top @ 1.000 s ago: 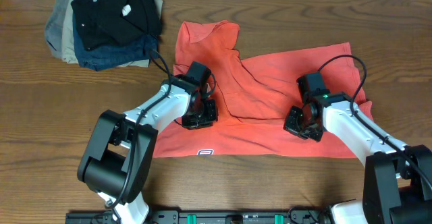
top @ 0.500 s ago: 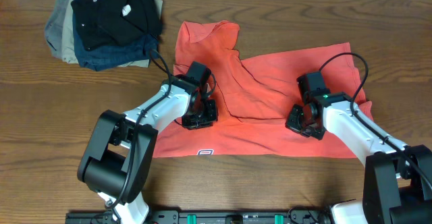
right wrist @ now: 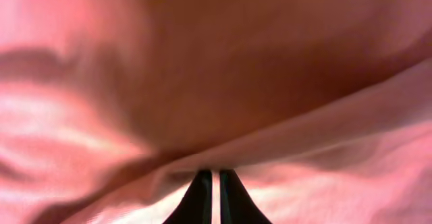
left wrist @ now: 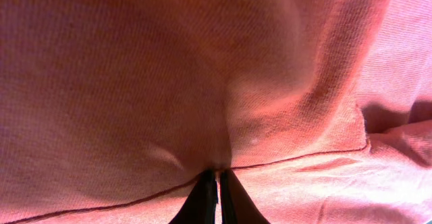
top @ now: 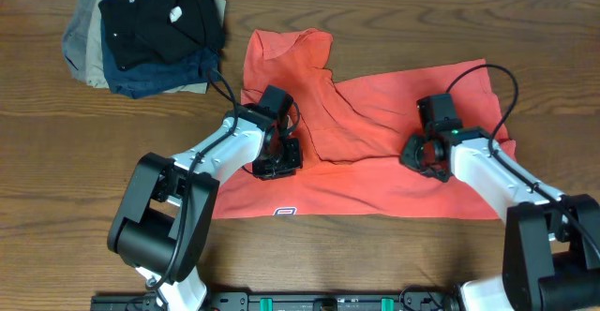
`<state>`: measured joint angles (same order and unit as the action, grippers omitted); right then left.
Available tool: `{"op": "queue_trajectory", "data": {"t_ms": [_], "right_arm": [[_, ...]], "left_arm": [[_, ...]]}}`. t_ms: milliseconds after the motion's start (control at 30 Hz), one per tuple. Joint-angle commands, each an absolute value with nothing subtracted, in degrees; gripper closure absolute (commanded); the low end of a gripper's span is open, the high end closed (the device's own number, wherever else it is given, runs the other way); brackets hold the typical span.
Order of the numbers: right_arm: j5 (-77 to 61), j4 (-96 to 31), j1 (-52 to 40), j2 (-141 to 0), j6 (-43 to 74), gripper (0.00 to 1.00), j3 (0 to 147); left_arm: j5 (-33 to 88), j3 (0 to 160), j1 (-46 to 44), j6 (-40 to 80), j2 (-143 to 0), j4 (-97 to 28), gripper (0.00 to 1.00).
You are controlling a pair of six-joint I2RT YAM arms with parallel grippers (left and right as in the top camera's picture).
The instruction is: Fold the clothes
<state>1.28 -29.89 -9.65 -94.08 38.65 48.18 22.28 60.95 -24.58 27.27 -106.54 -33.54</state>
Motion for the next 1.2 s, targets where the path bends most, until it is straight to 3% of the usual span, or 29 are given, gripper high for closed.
{"op": "queue_trajectory", "data": {"t_ms": [0,133,233,400,500,600,667,767,967,1167], "right_arm": [[3.0,-28.9,-7.2,-94.7,36.9,0.92,48.4],[3.0,-32.5,-3.3,-94.6,34.6,0.92,51.0],[3.0,-40.0,0.6,-94.6,33.2,0.95,55.7],[3.0,-55.6,7.3,-94.4,30.6,0.92,65.4],[3.0,-61.7,9.8,-94.4,30.6,0.76,67.6],[3.2,-64.1,11.2,-94.4,30.6,0.45,66.4],[3.2,-64.0,11.6,-94.4,30.7,0.41,64.5],[3.2,-61.0,11.7,-94.4,31.2,0.48,59.7],[3.2,-52.7,11.7,-94.4,31.6,0.83,52.0],[3.2,-50.3,12.6,-94.4,32.8,0.97,49.6]], "left_arm": [[17.2,60.3,-24.1,28.1,-108.2,-33.5,0.93],[17.2,60.4,-24.1,28.1,-108.0,-33.3,0.93],[17.3,61.2,-23.7,27.3,-106.8,-34.4,0.94],[17.3,62.5,-23.4,22.7,-100.2,-38.2,0.94],[17.2,62.4,-23.4,22.5,-96.1,-41.1,0.94],[15.4,62.4,-23.4,23.0,-94.1,-44.4,0.94],[11.8,62.4,-23.4,24.8,-94.0,-46.9,0.94],[7.1,61.0,-23.4,26.3,-94.2,-49.0,0.93],[7.3,56.3,-23.4,26.3,-94.5,-44.8,0.93],[9.8,50.2,-23.4,26.5,-94.5,-39.3,0.93]]}}
